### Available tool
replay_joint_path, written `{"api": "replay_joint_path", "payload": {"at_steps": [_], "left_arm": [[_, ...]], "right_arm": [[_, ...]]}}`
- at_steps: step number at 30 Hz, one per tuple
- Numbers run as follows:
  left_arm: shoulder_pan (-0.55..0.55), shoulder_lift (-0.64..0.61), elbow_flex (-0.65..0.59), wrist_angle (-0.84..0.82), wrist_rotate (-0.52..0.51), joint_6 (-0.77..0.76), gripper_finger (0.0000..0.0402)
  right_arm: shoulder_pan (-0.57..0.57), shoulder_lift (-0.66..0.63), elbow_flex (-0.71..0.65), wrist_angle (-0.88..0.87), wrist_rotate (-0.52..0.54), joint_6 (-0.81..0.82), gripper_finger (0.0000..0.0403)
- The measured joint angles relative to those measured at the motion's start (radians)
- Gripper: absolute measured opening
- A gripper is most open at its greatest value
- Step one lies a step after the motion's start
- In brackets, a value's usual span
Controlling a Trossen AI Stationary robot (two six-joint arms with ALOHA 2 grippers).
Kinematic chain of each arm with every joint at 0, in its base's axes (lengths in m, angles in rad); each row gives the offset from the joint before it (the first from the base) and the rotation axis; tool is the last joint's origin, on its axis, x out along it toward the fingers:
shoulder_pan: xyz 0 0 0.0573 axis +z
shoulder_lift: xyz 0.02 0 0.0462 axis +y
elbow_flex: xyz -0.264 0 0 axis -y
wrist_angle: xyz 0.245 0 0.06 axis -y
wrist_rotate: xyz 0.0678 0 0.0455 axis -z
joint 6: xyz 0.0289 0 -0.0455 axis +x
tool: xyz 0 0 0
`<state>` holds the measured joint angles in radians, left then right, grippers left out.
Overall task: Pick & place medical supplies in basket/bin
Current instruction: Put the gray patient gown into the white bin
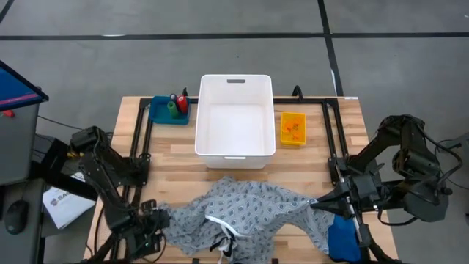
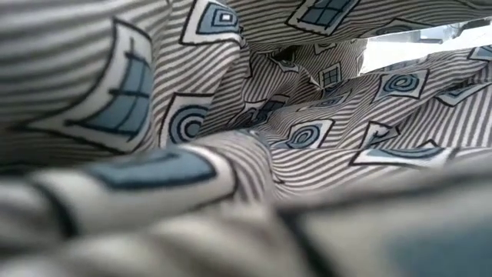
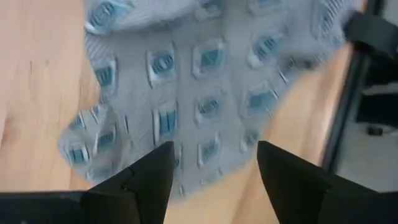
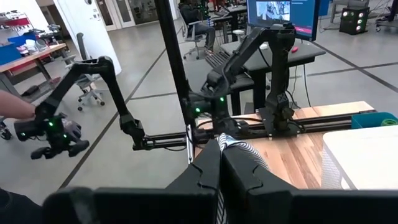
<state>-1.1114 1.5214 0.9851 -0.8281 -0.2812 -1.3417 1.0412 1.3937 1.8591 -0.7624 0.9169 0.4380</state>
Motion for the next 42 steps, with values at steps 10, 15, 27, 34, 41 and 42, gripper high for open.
{"api": "replay_joint_path", "payload": {"at_steps": [10, 15, 27, 34, 41, 42], "left_arm": [[0.055, -0.002, -0.167, 0.19, 0.045, 0.008, 0.0202], [0.053, -0.018, -0.167, 0.21, 0.054, 0.01, 0.0098], [0.044, -0.18, -0.167, 0.226, -0.091, 0.059, 0.0015], [0.044, -0.18, -0.204, 0.248, 0.014, 0.055, 0.014], [0.052, -0.171, -0.336, 0.347, 0.027, 0.019, 0.0294], [0.051, -0.171, -0.351, 0.349, 0.032, 0.018, 0.0303]], "right_arm": [[-0.001, 0.0, 0.0, 0.023, 0.003, 0.008, 0.0], [-0.001, 0.0, 0.0, 0.035, 0.006, 0.002, 0.0], [0.014, -0.001, 0.0, 0.014, 0.006, -0.003, 0.0], [0.025, 0.0, 0.0, 0.014, 0.002, 0.007, 0.0], [0.025, 0.001, 0.0, 0.014, 0.005, 0.03, 0.0], [0.025, 0.001, 0.0, 0.014, 0.005, 0.034, 0.0]]}}
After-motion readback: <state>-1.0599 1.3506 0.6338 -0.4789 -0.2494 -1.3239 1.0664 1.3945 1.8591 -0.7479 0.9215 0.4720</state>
